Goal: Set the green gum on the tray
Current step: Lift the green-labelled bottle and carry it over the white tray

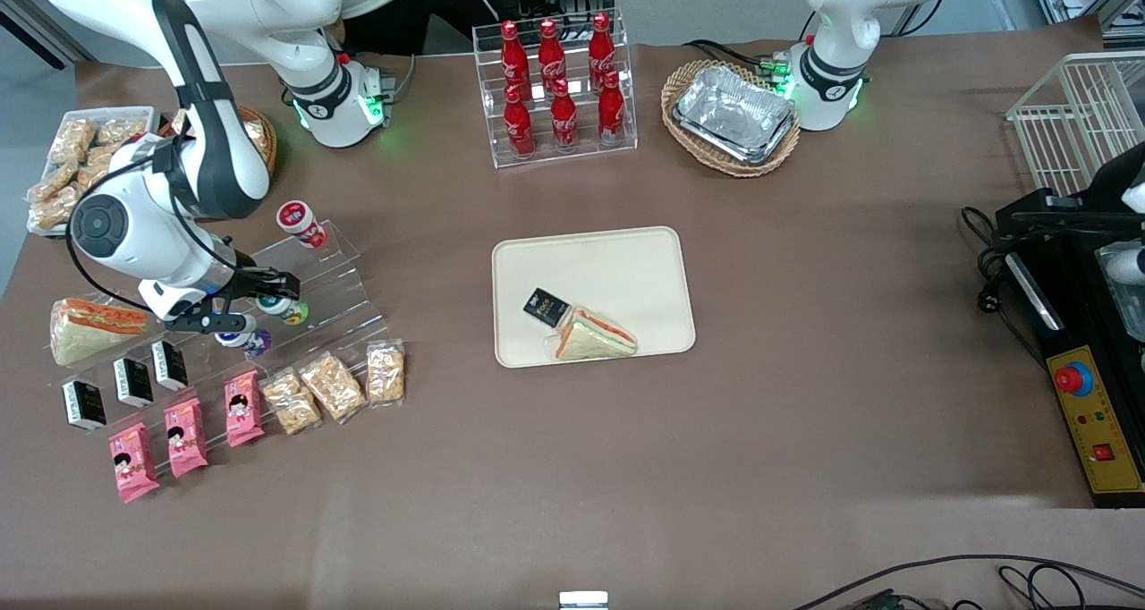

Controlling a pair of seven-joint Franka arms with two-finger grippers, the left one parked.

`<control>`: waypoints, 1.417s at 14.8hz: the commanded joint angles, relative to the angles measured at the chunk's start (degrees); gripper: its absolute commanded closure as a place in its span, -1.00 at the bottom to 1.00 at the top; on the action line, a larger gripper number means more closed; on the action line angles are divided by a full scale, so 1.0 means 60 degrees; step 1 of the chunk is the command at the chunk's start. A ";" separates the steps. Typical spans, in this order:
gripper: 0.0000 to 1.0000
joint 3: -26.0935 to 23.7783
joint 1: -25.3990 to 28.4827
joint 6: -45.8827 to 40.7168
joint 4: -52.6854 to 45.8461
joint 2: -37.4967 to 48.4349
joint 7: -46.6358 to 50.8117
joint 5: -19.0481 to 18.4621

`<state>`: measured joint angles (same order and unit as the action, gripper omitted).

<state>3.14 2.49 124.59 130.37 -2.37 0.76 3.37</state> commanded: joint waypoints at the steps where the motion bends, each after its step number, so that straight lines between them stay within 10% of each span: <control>1: 0.51 -0.0025 -0.0049 -0.1907 -0.1230 0.0409 0.0049 0.0053; 13: 0.51 -0.0200 0.0097 -0.6629 -0.5307 0.0613 0.0281 0.0316; 21: 0.50 -0.0670 0.3550 -0.5913 -0.5278 0.0381 0.4877 0.0873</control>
<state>-1.32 16.67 87.26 99.65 1.41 20.97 7.68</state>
